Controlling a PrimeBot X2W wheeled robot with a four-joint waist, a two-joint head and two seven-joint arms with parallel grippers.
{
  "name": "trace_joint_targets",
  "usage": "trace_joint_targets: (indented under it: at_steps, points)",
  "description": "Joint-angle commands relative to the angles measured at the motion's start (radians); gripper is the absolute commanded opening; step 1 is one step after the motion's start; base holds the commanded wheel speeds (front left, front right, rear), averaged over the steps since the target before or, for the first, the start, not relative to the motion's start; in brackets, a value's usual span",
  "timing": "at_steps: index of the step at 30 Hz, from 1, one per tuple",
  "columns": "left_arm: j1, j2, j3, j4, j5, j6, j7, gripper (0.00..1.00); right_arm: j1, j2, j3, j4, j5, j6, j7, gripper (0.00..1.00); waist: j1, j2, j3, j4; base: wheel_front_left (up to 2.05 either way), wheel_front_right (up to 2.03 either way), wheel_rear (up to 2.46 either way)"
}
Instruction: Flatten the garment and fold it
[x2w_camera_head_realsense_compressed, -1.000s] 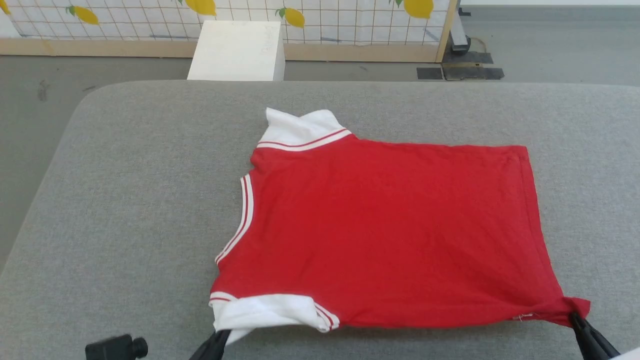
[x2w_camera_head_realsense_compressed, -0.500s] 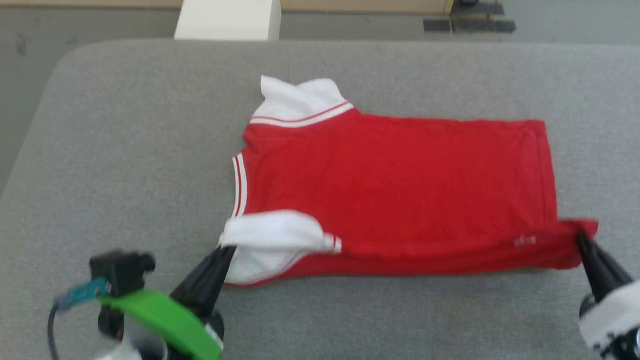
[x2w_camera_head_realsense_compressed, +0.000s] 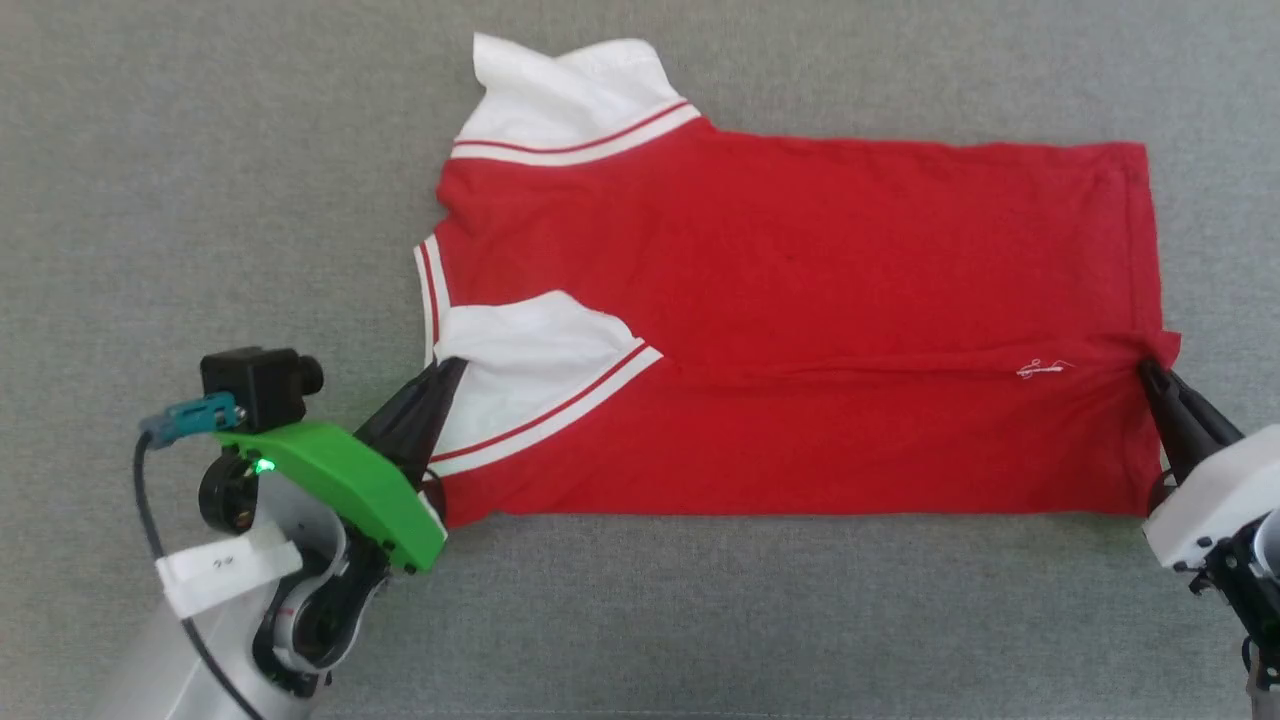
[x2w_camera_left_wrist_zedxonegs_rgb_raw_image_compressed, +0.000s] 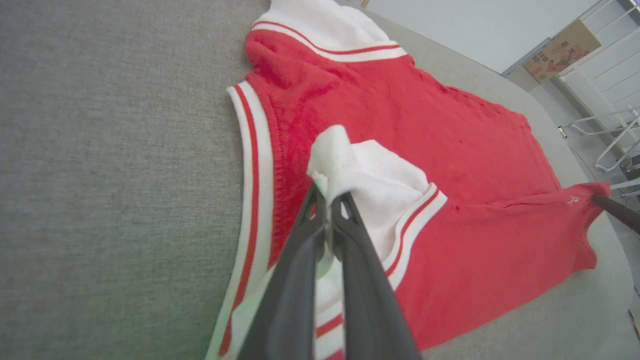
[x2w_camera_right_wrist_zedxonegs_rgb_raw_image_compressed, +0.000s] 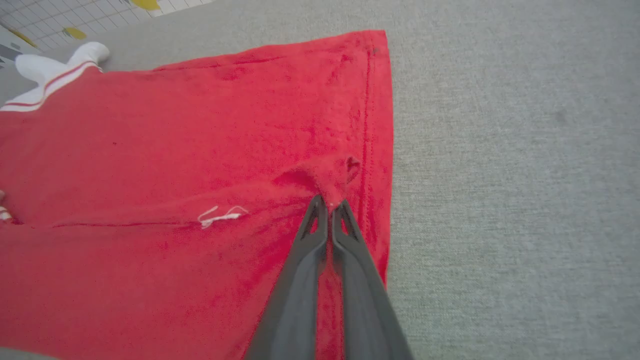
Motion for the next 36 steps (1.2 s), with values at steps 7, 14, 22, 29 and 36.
trace_joint_targets:
  at_steps: [7, 14, 22, 29, 36]
  points:
    - [-0.061, -0.032, -0.029, 0.107, 0.0, -0.017, 0.024, 0.0, -0.061, -0.024, 0.016, 0.102, 0.001, -0.002, 0.018, 0.0, 0.0, -0.0001, 0.059, -0.003, 0.0, 0.0, 0.0]
    - [-0.072, -0.054, -0.018, 0.157, -0.02, 0.007, 0.027, 1.0, -0.077, -0.026, 0.024, 0.148, -0.004, -0.002, 0.021, 1.0, 0.0, -0.0001, 0.034, 0.006, 0.0, 0.0, 0.0]
    - [-0.009, -0.041, 0.017, 0.122, -0.03, 0.029, -0.023, 1.0, -0.044, -0.035, 0.029, 0.103, 0.015, -0.002, 0.005, 1.0, 0.0, -0.0001, -0.063, 0.007, 0.0, 0.0, 0.0]
    - [0.122, -0.02, 0.061, -0.006, 0.027, 0.103, -0.15, 1.0, 0.035, 0.013, -0.047, -0.011, -0.008, -0.002, -0.062, 1.0, 0.0, -0.0001, -0.167, 0.015, 0.0, 0.0, 0.0]
    - [0.365, -0.067, 0.151, -0.184, 0.209, 0.214, -0.376, 1.0, 0.203, 0.155, -0.137, -0.15, -0.135, -0.002, -0.263, 1.0, 0.0, -0.0001, -0.258, 0.023, 0.0, 0.0, 0.0]
